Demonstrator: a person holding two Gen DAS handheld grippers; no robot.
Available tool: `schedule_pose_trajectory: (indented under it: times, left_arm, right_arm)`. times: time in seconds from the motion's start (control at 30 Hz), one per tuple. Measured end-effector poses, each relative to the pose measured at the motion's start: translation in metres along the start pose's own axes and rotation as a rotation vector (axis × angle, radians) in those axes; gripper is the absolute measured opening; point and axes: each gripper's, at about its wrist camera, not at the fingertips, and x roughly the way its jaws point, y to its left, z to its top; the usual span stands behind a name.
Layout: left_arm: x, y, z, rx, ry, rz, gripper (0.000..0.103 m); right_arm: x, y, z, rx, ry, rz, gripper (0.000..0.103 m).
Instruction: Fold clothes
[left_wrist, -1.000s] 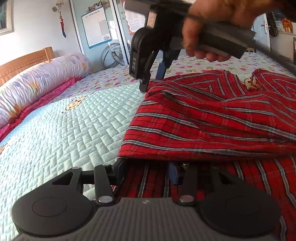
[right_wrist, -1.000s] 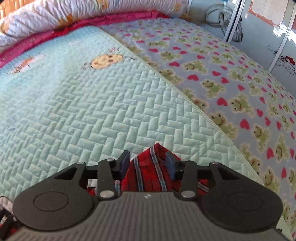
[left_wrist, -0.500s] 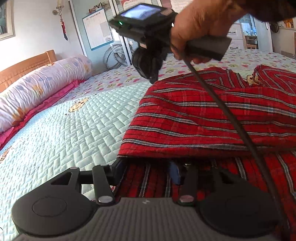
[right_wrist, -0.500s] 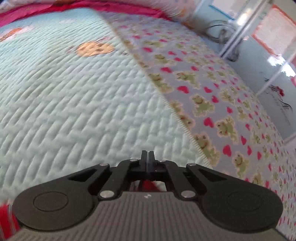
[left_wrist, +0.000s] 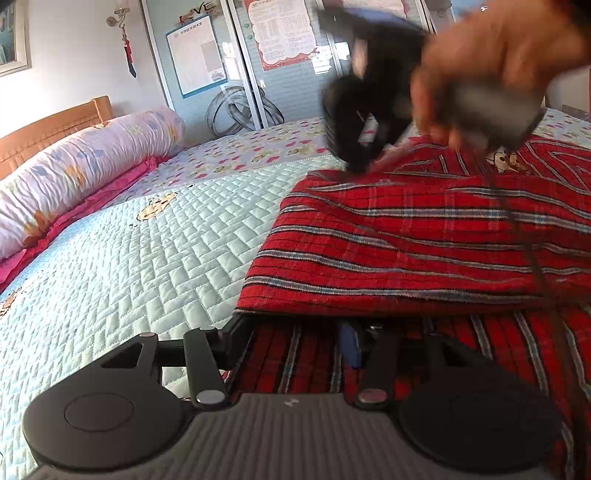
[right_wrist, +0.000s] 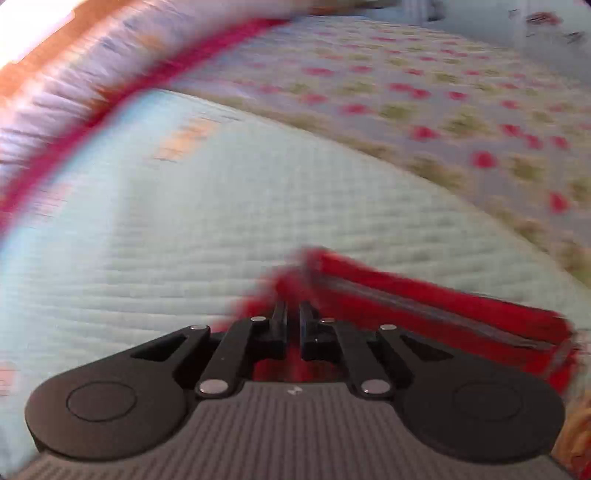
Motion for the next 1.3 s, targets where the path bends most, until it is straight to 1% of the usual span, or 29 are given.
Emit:
schedule_pose_trajectory:
  times: [0.03,0.07,0.1,0.17,0.2,0.3,0.33,0.37,0.43,0.47,0.53,0.57,0.6,0.63,0.67,0.73,0.8,0.83,0.87,0.93,0.97,1.0,1.03,1.07,1.13,1.17,1.2,1.3]
  left_arm:
    - [0.0,0.0,0.0,-0.001,0.001,0.0,0.054]
    - [0.0,0.0,0.0,-0.002,0.001,0.0,0.054]
    - [0.0,0.001,0.0,-0.002,0.001,0.0,0.054]
    - [0.0,0.0,0.0,-0.002,0.001,0.001,0.055]
    - [0.0,0.0,0.0,0.0,0.002,0.001,0.055]
    - [-0.001,0.0,0.0,0.003,0.002,0.004,0.055]
    - [-0.001,-0.001,0.0,0.004,0.003,0.005,0.055]
    - [-0.001,-0.001,0.0,0.006,0.003,0.007,0.055]
    - [-0.001,-0.002,0.0,0.009,0.003,0.009,0.055]
    - [0.0,-0.002,0.0,0.01,0.006,0.011,0.056]
    - [-0.001,-0.002,0.001,0.011,0.006,0.016,0.057]
    - [-0.001,-0.003,0.001,0.012,0.007,0.018,0.057]
    - [0.0,-0.003,0.001,0.013,0.008,0.019,0.057]
    - [0.0,-0.004,0.001,0.015,0.008,0.021,0.057]
    - [0.0,-0.004,0.001,0.016,0.009,0.023,0.057]
    - [0.0,-0.004,0.002,0.017,0.011,0.024,0.058]
    - [-0.001,-0.004,0.002,0.015,0.012,0.023,0.058]
    - [-0.001,-0.004,0.002,0.014,0.013,0.023,0.058]
    - [-0.001,-0.004,0.002,0.015,0.013,0.023,0.058]
    - [-0.001,-0.004,0.003,0.016,0.014,0.023,0.058]
    - [-0.001,-0.004,0.003,0.022,0.016,0.024,0.058]
    - [-0.001,-0.005,0.004,0.028,0.016,0.025,0.058]
    - [-0.002,-0.005,0.004,0.034,0.016,0.025,0.058]
    - [-0.003,-0.005,0.005,0.04,0.015,0.025,0.058]
    - [-0.007,-0.004,0.006,0.049,0.01,0.013,0.057]
    - [-0.009,-0.001,0.009,0.051,0.022,-0.006,0.057]
    - [-0.012,0.002,0.012,0.052,0.034,-0.026,0.056]
    - [-0.036,0.013,0.038,-0.032,0.058,-0.134,0.057]
  right_arm:
    - [0.009,-0.005,-0.002,-0.004,-0.026,-0.08,0.005]
    - [0.007,-0.008,-0.002,0.011,-0.085,-0.119,0.006]
    - [-0.005,-0.012,-0.005,0.048,-0.154,-0.115,0.009]
    - [-0.034,-0.018,-0.014,0.133,-0.294,-0.089,0.009]
    - [-0.045,-0.018,-0.021,0.147,-0.3,-0.045,0.012]
    - [-0.078,-0.015,-0.048,0.166,-0.263,0.116,0.013]
    - [-0.083,-0.019,-0.058,0.214,-0.228,0.216,0.013]
    - [-0.075,-0.024,-0.066,0.252,-0.177,0.247,0.012]
    - [-0.051,-0.032,-0.079,0.312,-0.069,0.261,0.012]
    - [-0.051,-0.038,-0.082,0.336,-0.101,0.217,0.0]
    - [-0.055,-0.049,-0.084,0.38,-0.217,0.097,0.0]
    - [-0.058,-0.055,-0.085,0.401,-0.274,0.037,0.007]
    - [-0.06,-0.061,-0.086,0.421,-0.331,-0.023,0.009]
    - [-0.069,-0.068,-0.093,0.499,-0.369,0.002,0.009]
    - [-0.081,-0.066,-0.101,0.506,-0.367,0.039,0.009]
    - [-0.104,-0.056,-0.118,0.468,-0.344,0.105,0.009]
    - [-0.127,-0.046,-0.135,0.43,-0.32,0.171,0.016]
    - [-0.129,-0.048,-0.141,0.428,-0.313,0.147,0.019]
    - [-0.129,-0.053,-0.145,0.432,-0.307,0.108,0.025]
    - [-0.13,-0.062,-0.155,0.438,-0.296,0.029,0.025]
    - [-0.13,-0.067,-0.16,0.441,-0.29,-0.01,0.018]
    - [-0.13,-0.072,-0.165,0.443,-0.284,-0.05,0.004]
    - [-0.131,-0.077,-0.17,0.446,-0.278,-0.089,0.009]
    - [-0.139,-0.083,-0.176,0.5,-0.318,-0.076,0.017]
    - [-0.162,-0.097,-0.191,0.636,-0.424,-0.019,0.021]
    - [-0.17,-0.096,-0.197,0.626,-0.422,-0.02,0.024]
    - [-0.177,-0.093,-0.203,0.593,-0.404,-0.029,0.025]
    - [-0.198,-0.084,-0.219,0.494,-0.351,-0.057,0.026]
